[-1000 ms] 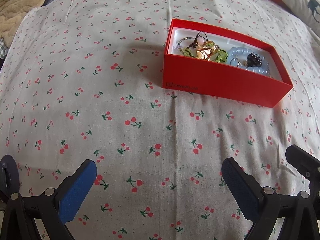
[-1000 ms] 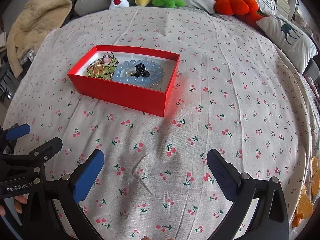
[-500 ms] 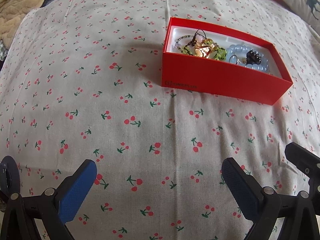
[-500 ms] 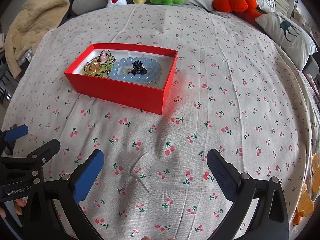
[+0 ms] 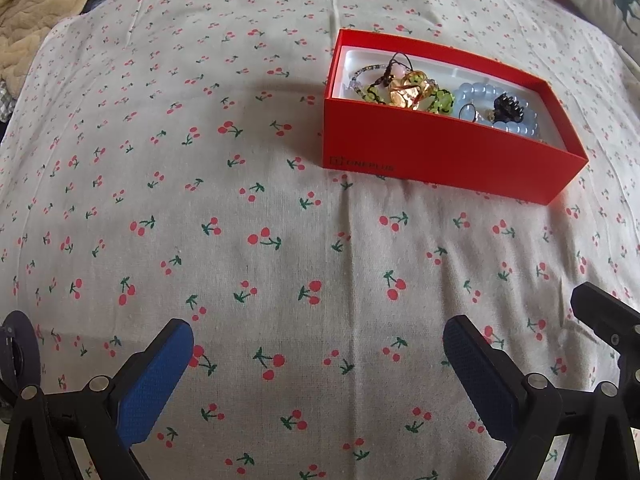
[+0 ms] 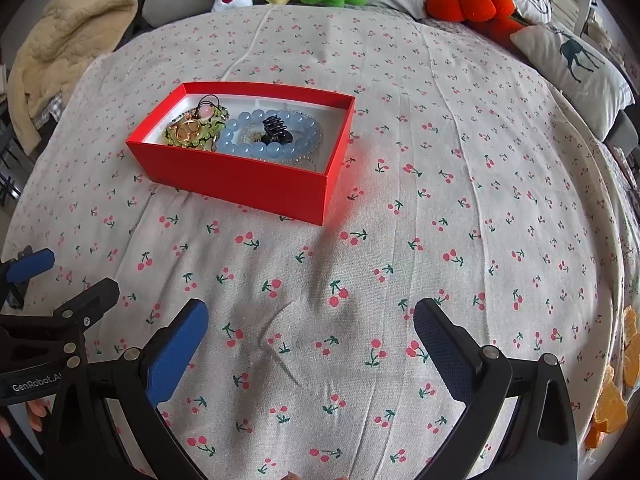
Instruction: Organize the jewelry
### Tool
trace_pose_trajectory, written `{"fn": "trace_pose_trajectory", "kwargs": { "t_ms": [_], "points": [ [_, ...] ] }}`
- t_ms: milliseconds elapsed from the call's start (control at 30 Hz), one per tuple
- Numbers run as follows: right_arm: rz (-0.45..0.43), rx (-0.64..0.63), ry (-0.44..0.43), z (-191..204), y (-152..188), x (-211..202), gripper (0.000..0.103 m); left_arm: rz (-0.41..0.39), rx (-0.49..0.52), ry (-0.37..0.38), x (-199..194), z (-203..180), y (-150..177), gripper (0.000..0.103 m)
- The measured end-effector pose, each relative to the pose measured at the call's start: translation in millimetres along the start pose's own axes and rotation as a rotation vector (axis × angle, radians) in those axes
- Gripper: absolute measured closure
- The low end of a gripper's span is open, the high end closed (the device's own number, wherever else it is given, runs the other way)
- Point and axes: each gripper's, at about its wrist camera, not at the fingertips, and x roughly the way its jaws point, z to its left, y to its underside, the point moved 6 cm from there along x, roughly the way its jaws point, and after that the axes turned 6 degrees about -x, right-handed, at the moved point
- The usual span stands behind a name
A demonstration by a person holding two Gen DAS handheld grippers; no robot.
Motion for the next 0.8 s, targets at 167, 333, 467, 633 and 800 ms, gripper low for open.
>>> {"fn": "trace_pose_trajectory", "kwargs": {
  "t_ms": [167, 333, 467, 633, 800],
  "points": [
    [0.000, 0.000, 0.000, 0.2, 0.0, 0.1, 0.000, -0.001, 0.001, -0.002, 0.4, 0.0, 0.2, 0.001],
    [0.003, 0.000, 0.001, 0.1, 0.5, 0.5, 0.000, 0.003, 0.006, -0.010, 1.2, 0.6, -0.1, 0.001],
    [0.003, 0.000, 0.001, 0.4, 0.5, 0.5, 0.000, -0.002, 0.008, -0.021, -0.1, 0.3, -0.5, 0.001],
    [0.003, 0.001, 0.001, 0.4, 0.5, 0.2, 0.000, -0.008, 0.008, -0.019, -3.3, -1.8, -0.5, 0.001],
    [0.003, 0.000, 0.003, 0.2, 0.4, 0.5, 0.000, 0.006, 0.004, -0.014, -2.5, -3.3, 0.9, 0.001]
  ]
}}
